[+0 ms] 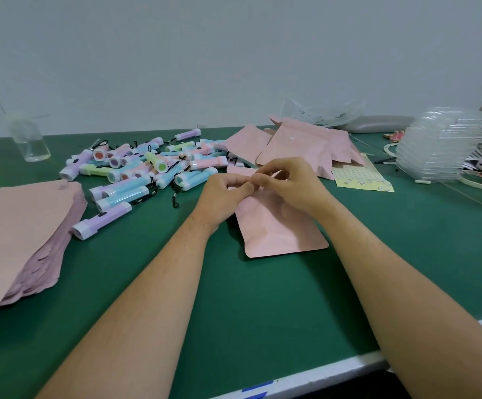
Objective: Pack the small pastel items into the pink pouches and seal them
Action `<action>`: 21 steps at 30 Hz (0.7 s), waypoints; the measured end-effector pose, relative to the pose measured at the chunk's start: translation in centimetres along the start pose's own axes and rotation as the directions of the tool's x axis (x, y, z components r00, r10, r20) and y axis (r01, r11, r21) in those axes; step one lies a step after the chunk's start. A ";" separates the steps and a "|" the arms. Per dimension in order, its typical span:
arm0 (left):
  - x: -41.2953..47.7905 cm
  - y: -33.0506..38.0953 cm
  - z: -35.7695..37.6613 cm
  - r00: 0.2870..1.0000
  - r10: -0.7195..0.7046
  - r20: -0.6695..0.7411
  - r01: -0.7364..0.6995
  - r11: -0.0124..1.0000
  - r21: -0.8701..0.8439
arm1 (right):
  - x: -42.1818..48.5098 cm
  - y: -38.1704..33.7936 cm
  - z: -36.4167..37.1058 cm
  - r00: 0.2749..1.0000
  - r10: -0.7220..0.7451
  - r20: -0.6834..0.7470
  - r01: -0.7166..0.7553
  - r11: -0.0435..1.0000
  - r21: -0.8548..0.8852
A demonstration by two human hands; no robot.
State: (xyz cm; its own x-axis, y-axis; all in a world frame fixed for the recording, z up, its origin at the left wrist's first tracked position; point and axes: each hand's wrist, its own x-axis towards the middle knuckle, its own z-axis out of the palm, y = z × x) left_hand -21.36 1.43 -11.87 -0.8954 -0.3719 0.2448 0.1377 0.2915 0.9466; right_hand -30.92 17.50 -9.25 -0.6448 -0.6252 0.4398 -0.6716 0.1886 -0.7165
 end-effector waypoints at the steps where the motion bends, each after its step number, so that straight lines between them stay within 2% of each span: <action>1: 0.0 0.0 0.0 1.000 0.007 0.008 -0.007 1.000 0.005 | 0.0 0.1 -0.1 1.000 0.007 -0.003 -0.007 1.000 0.023; 4: 0.0 0.1 0.0 0.999 0.024 0.022 -0.024 1.000 0.016 | 0.0 0.6 -0.4 1.000 0.030 -0.002 -0.030 0.999 0.032; 13: 0.2 -0.4 -0.2 0.999 0.033 0.011 -0.033 0.999 -0.011 | 0.3 0.8 0.2 0.997 0.048 0.055 -0.039 0.987 -0.154; 17: 0.3 -0.3 -0.5 1.000 0.013 -0.025 -0.014 1.000 -0.026 | 0.2 0.2 -0.8 0.991 0.123 0.046 -0.116 0.986 -0.120; 21: 0.4 -0.4 -0.7 0.999 -0.025 -0.034 0.022 0.997 -0.080 | -0.8 -0.3 -2.5 0.972 0.161 0.172 -0.144 0.984 -0.107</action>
State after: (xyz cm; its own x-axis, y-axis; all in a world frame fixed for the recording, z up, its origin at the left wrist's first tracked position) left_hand -21.51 0.57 -12.05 -0.8838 -0.4085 0.2281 0.1515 0.2115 0.9656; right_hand -31.15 19.86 -8.02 -0.6716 -0.7078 0.2192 -0.6073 0.3563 -0.7101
